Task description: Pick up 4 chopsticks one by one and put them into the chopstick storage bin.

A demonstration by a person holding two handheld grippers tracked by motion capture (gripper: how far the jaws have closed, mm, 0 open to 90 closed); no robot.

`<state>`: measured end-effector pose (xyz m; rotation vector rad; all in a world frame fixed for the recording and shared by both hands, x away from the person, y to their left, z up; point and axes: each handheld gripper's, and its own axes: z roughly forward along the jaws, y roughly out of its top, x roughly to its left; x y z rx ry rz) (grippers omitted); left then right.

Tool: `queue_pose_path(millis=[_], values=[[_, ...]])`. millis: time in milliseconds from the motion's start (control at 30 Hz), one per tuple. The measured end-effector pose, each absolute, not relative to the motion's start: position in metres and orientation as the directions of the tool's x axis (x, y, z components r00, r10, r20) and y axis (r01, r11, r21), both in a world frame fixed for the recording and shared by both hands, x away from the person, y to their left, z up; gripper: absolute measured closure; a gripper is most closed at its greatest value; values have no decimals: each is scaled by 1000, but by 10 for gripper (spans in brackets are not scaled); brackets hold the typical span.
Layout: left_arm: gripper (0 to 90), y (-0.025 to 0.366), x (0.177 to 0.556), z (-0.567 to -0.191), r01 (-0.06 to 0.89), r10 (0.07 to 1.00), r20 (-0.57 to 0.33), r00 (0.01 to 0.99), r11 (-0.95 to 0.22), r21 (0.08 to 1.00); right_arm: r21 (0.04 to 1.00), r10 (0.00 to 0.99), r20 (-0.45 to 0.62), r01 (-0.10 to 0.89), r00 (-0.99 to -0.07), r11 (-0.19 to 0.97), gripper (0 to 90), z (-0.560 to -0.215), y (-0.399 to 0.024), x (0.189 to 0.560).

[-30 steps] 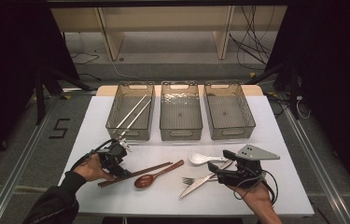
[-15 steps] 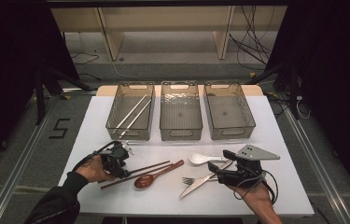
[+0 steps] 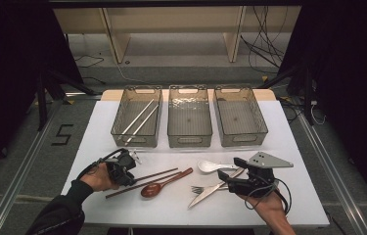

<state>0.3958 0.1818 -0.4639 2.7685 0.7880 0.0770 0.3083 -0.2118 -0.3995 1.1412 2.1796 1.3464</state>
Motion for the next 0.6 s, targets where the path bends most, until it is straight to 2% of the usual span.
queue_pose_path(millis=[167, 233, 600], values=[[788, 181, 395, -464, 496, 509, -18, 861, -829, 258, 859, 774, 122, 456, -622, 231, 293, -399, -212, 308], [829, 180, 395, -463, 494, 507, -19, 862, -832, 253, 860, 773, 121, 455, -623, 232, 293, -400, -212, 308], [838, 181, 395, -462, 473, 488, -5, 873, -841, 263, 860, 773, 121, 454, -623, 231, 293, -399, -212, 309]])
